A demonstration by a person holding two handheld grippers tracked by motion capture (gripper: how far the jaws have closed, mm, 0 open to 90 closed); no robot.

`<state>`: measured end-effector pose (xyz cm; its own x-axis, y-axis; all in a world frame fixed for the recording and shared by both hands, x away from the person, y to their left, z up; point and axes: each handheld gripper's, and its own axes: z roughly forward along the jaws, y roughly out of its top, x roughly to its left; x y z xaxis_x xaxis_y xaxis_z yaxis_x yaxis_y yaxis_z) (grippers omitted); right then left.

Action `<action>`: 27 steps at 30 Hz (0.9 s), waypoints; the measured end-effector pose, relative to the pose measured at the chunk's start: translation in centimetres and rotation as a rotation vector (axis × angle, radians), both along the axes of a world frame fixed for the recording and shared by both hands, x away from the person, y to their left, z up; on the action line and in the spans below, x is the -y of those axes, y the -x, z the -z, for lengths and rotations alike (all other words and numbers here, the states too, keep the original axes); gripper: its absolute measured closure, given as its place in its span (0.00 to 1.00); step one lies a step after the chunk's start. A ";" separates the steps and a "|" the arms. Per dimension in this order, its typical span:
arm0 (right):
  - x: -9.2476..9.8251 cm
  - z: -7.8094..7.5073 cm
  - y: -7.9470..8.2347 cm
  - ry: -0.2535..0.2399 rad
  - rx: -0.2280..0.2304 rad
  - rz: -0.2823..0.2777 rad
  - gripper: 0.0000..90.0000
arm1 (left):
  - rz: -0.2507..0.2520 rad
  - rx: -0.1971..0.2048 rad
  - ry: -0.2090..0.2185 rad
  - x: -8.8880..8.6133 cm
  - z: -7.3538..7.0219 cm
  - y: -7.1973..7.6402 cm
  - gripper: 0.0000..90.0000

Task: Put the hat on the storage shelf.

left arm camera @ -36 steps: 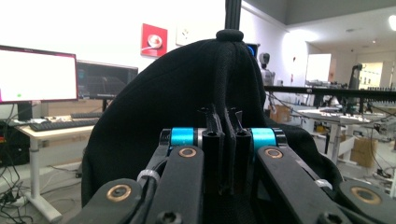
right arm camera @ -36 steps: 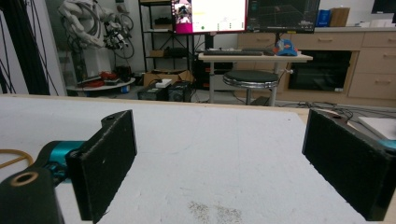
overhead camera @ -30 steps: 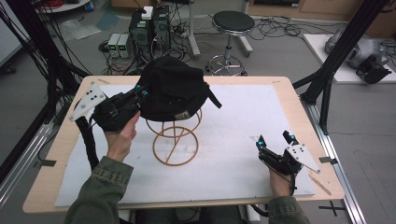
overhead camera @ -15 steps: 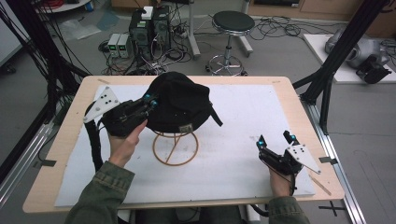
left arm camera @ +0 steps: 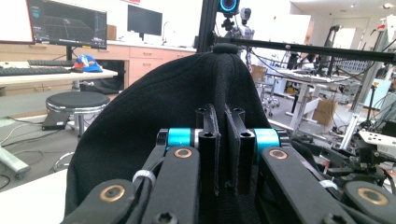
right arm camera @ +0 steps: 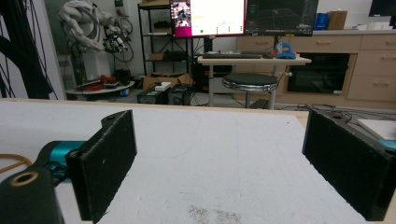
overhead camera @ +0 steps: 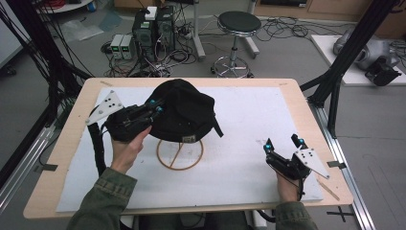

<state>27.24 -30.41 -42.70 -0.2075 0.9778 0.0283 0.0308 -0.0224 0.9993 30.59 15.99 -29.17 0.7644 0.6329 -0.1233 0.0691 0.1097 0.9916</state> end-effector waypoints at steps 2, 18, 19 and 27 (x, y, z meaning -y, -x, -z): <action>0.0 0.0 0.0 0.002 0.001 -0.001 0.10 | -0.004 -0.010 -0.002 0.0 0.0 -0.1 0.89; 0.1 -0.1 0.1 0.000 0.010 0.006 0.10 | -0.089 0.034 0.050 -1.1 0.3 0.5 0.39; 0.1 -0.1 0.1 -0.002 0.009 0.006 0.10 | -0.101 0.035 0.051 -1.2 0.3 0.6 0.37; -0.1 -0.2 0.1 0.013 0.008 0.009 0.10 | -0.150 0.016 0.034 -1.5 0.5 0.5 0.31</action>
<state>27.13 -30.35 -42.53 -0.1986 0.9800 0.0135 0.0227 -0.0092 0.9997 30.06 17.52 -29.72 0.6635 0.7358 -0.1353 0.0339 0.1510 0.9879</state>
